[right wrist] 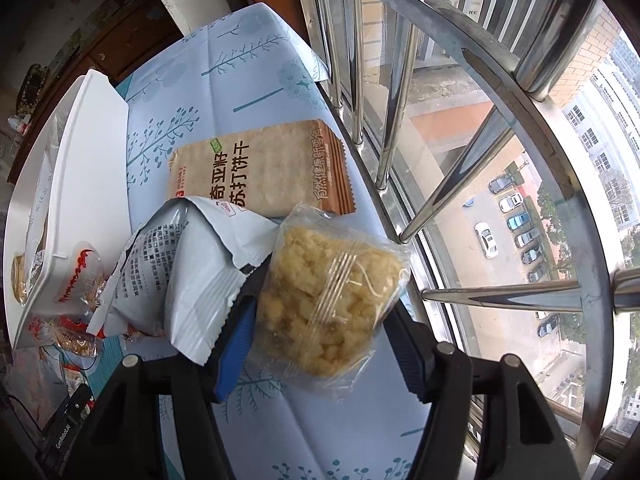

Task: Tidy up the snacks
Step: 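Grasp the red-topped LIPO pack with the left tool while the right tool grasps the yellow-puff bag, then carry both packs into the white bin and open both tools to release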

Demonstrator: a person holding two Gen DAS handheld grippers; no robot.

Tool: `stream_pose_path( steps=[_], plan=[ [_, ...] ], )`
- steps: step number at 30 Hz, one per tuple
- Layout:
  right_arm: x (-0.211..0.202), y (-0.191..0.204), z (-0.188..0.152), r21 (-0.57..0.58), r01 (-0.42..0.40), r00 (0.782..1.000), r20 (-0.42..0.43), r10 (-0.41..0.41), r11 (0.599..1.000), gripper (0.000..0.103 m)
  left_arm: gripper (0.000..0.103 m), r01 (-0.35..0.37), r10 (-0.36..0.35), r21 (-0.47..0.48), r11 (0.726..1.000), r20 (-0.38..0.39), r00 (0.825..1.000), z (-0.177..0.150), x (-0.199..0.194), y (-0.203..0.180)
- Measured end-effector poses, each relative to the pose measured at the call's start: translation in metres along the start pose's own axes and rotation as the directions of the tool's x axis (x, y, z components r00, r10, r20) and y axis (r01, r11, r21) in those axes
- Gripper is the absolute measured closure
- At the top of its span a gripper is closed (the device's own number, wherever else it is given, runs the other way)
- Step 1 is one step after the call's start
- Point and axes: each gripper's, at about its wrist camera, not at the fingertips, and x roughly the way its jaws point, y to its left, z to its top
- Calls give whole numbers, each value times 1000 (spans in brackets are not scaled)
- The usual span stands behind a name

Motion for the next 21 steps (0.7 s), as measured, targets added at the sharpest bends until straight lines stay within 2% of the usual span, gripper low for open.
stream_pose_path(
  steps=[12,17,21],
  plan=[
    [-30,1,-11,2,19,999,37,-19,1000,40,56,23,-22,-17,1000,40,999,-2,-42,11],
    [-48,2,-11,13,21,997,70,-22,1000,40,56,46,-45,-9,999,87,995,5,-71,16],
    [-65,6,-13,14,29,994,107,-30,999,40,56,94,-92,-11,995,139,986,14,-95,26]
  ],
)
